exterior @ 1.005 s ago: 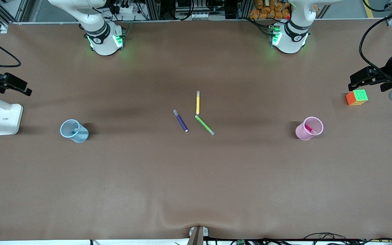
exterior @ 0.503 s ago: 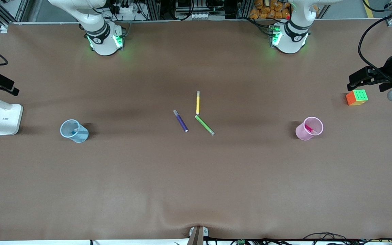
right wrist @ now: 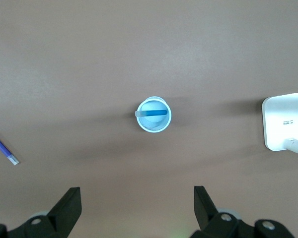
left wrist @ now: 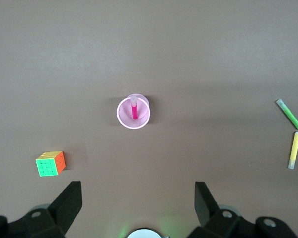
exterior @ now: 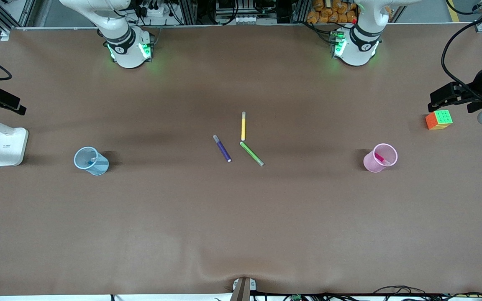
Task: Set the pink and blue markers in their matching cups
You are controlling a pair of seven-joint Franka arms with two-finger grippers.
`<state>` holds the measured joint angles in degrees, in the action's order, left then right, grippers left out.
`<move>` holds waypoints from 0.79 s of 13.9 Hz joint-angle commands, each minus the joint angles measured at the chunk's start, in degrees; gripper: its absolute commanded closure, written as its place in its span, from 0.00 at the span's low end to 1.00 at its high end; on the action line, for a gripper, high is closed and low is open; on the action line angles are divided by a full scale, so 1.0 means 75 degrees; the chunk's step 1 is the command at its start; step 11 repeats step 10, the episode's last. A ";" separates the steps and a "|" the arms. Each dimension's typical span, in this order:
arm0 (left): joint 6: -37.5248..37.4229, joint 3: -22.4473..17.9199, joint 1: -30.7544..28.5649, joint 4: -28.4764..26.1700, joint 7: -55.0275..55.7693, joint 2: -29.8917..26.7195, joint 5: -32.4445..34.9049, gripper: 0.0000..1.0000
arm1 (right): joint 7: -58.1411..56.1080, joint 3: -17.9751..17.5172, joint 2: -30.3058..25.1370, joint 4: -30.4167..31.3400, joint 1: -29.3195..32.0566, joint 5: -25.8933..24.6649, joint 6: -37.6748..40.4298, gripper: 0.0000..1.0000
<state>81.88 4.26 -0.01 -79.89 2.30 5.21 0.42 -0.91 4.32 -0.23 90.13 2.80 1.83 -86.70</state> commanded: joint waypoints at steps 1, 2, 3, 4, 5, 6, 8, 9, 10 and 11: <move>0.0075 -0.0052 -0.0021 -0.0059 -0.0096 -0.0074 -0.0278 0.00 | -0.0078 -0.0072 0.0077 -0.0205 0.0037 -0.0115 0.0122 0.00; 0.0075 -0.0052 -0.0021 -0.0059 -0.0085 -0.0074 -0.0326 0.00 | -0.0089 -0.0072 0.0077 -0.0205 0.0049 -0.0115 0.0111 0.00; 0.0075 -0.0041 0.0013 -0.0059 -0.0061 -0.0074 -0.0315 0.00 | -0.0089 -0.0072 0.0089 -0.0193 0.0060 -0.0115 0.0110 0.00; 0.0075 -0.0041 0.0025 -0.0059 -0.0061 -0.0074 -0.0303 0.00 | -0.0089 -0.0072 0.0089 -0.0170 0.0072 -0.0115 0.0134 0.00; 0.0075 -0.0029 0.0014 -0.0071 -0.0061 -0.0062 -0.0303 0.00 | -0.0089 -0.0072 0.0077 -0.0158 0.0084 -0.0115 0.0169 0.00; 0.0075 -0.0029 0.0002 -0.0071 -0.0061 -0.0062 -0.0314 0.00 | -0.0101 -0.0072 0.0077 -0.0146 0.0107 -0.0115 0.0181 0.00; 0.0075 -0.0041 -0.0010 -0.0071 -0.0096 -0.0074 -0.0326 0.00 | -0.0113 -0.0061 0.0089 -0.0146 0.0212 -0.0115 0.0181 0.00; 0.0087 -0.0041 -0.0010 -0.0071 -0.0108 -0.0062 -0.0326 0.00 | -0.0148 -0.0061 0.0077 -0.0146 0.0213 -0.0115 0.0169 0.00; 0.0098 -0.0041 0.0002 -0.0083 -0.0108 -0.0062 -0.0338 0.00 | -0.0160 -0.0061 0.0077 -0.0146 0.0190 -0.0115 0.0169 0.00; 0.0098 -0.0041 0.0002 -0.0083 -0.0108 -0.0062 -0.0338 0.00 | -0.0160 -0.0061 0.0077 -0.0146 0.0190 -0.0115 0.0169 0.00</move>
